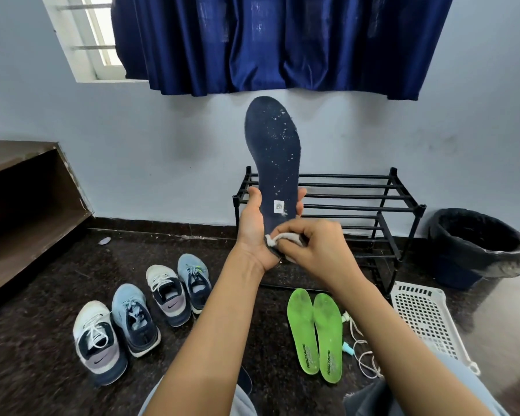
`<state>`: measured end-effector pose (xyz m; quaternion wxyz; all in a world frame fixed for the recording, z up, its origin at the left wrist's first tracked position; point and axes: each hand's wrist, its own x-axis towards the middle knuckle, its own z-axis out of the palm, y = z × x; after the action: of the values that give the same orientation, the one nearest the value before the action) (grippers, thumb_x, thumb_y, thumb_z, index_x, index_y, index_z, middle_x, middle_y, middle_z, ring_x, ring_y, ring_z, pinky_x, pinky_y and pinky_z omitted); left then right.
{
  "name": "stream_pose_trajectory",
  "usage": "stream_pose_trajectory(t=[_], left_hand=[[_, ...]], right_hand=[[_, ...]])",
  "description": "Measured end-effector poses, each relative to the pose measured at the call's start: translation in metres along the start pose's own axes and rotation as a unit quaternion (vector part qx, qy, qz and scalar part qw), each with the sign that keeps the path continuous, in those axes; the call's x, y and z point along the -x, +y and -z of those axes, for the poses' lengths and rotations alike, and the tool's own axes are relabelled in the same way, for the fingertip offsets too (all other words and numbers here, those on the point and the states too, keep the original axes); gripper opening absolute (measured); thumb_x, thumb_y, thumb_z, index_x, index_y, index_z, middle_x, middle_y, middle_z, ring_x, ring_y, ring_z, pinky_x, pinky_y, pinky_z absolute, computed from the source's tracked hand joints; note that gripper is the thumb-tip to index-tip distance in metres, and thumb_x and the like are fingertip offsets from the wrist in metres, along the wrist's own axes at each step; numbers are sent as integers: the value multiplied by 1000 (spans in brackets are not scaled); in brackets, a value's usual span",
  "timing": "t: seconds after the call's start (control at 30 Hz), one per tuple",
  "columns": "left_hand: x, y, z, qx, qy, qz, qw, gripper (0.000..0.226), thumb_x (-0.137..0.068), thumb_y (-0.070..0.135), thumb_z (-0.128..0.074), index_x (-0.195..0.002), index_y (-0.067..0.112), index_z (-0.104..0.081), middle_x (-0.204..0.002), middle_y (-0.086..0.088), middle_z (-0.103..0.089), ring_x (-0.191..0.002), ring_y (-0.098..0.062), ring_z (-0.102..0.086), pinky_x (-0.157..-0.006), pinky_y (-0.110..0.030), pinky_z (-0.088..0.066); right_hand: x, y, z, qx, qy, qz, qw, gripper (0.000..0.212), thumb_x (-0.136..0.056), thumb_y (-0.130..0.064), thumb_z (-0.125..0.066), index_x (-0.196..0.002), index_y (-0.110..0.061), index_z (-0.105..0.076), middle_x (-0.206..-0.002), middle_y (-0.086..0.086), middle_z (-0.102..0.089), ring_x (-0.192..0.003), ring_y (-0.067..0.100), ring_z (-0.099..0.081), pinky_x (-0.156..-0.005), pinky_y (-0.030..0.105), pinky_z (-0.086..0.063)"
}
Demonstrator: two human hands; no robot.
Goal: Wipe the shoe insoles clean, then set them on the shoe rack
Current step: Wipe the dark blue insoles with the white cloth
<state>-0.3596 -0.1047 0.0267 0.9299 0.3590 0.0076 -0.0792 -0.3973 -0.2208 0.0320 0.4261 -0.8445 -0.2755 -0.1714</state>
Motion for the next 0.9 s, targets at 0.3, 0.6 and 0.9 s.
stream_pose_trajectory(t=[0.3, 0.6, 0.9], left_hand=[[0, 1, -3, 22, -3, -1, 1000, 81, -98, 63, -20, -86, 8, -79, -98, -10, -72, -83, -20, -62, -75, -29, -52], [2, -6, -5, -7, 7, 6, 1000, 78, -97, 64, -21, -90, 11, -78, -103, -7, -73, -91, -18, -68, -82, -30, -54], [1, 1, 0, 34, 2, -11, 999, 75, -98, 64, -23, -98, 9, -74, -102, -10, -70, -85, -19, -62, -77, -29, -50]], right_hand=[[-5, -2, 5, -4, -13, -8, 1000, 20, -74, -5, -70, -79, -23, -75, -67, -9, -67, -58, -5, -54, -56, 6, -36], [-15, 0, 1, 11, 38, 10, 999, 20, -74, -3, -68, -79, -22, -74, -68, -6, -69, -65, 5, -57, -59, 7, -39], [-8, 0, 2, 28, 11, 75, 997, 13, -73, -6, -69, -80, -17, -74, -71, -7, -71, -61, -4, -55, -62, 3, -36]])
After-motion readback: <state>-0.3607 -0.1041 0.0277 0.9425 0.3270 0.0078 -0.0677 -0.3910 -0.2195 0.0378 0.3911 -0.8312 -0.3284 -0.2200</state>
